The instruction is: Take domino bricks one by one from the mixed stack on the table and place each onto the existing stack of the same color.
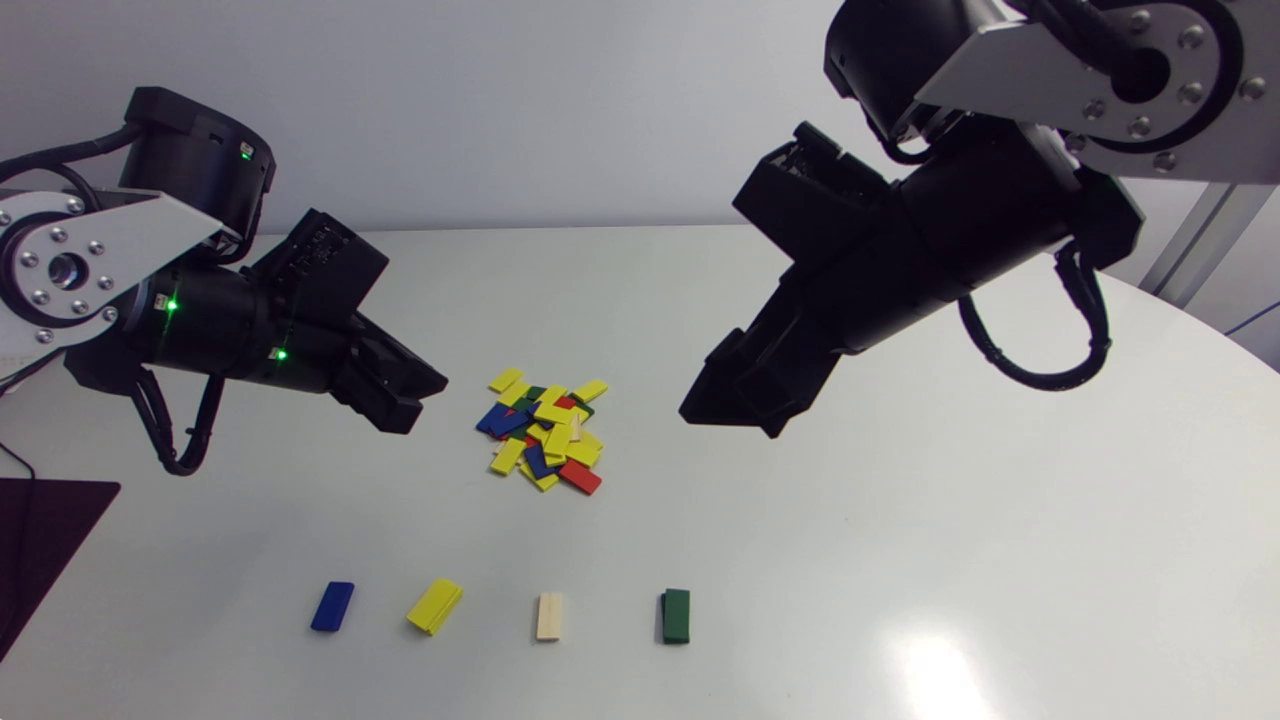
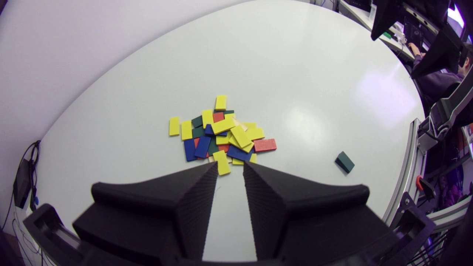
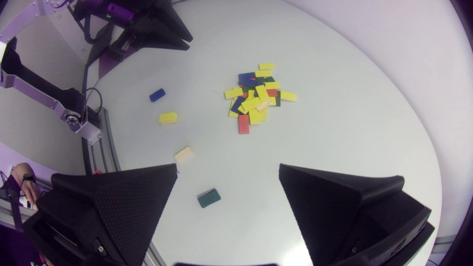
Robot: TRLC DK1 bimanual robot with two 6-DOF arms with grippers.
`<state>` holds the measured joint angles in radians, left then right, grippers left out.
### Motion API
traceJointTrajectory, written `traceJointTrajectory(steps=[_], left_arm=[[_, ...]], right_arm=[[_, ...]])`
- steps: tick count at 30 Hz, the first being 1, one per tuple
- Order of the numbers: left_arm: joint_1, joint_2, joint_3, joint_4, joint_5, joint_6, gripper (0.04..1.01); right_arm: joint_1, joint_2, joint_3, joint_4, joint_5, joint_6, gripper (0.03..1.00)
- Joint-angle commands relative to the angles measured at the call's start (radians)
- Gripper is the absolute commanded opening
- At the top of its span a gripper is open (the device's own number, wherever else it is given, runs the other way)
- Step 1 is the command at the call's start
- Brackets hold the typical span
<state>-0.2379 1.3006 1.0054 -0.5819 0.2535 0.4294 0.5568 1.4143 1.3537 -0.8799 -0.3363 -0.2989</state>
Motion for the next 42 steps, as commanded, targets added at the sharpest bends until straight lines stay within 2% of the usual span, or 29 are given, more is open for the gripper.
traceJointTrajectory(steps=[1, 2, 3, 10, 16, 18, 23, 26, 28, 38, 42], left_arm=[[-0.012, 0.012, 0.010, 0.010, 0.001, 0.031, 0.844], [-0.014, 0.014, 0.010, 0.008, 0.001, 0.032, 0.898], [-0.015, 0.029, 0.021, 0.010, 0.023, 0.144, 0.990], [0.005, 0.101, 0.012, 0.047, 0.030, 0.226, 0.992], [0.054, 0.190, 0.024, 0.086, 0.041, 0.308, 0.992], [0.077, 0.227, 0.039, 0.100, 0.063, 0.319, 0.992], [0.141, 0.321, 0.108, 0.096, 0.168, 0.381, 0.992], [0.147, 0.371, 0.122, 0.093, 0.182, 0.482, 0.992], [0.149, 0.414, 0.137, 0.070, 0.193, 0.563, 0.992], [0.129, 0.520, 0.145, 0.001, 0.199, 0.933, 0.992], [0.118, 0.540, 0.164, -0.024, 0.197, 1.022, 0.992]], right_arm=[[0.006, -0.015, -0.031, 0.002, 0.005, 0.012, 0.967], [0.011, 0.000, -0.051, 0.029, 0.005, 0.012, 0.966], [0.012, 0.003, -0.053, 0.032, 0.005, 0.012, 0.967], [0.015, 0.025, -0.068, 0.050, 0.005, 0.010, 0.967], [0.014, 0.035, -0.079, 0.062, 0.005, 0.007, 0.967], [0.009, 0.038, -0.079, 0.062, 0.005, 0.001, 0.966], [0.003, 0.057, -0.077, 0.070, 0.003, -0.005, 0.966], [0.002, 0.069, -0.079, 0.075, 0.002, -0.006, 0.967], [-0.001, 0.077, -0.079, 0.078, -0.001, -0.009, 0.967], [-0.012, 0.100, -0.102, 0.099, -0.009, -0.022, 0.967], [-0.014, 0.107, -0.107, 0.104, -0.015, -0.025, 0.967]])
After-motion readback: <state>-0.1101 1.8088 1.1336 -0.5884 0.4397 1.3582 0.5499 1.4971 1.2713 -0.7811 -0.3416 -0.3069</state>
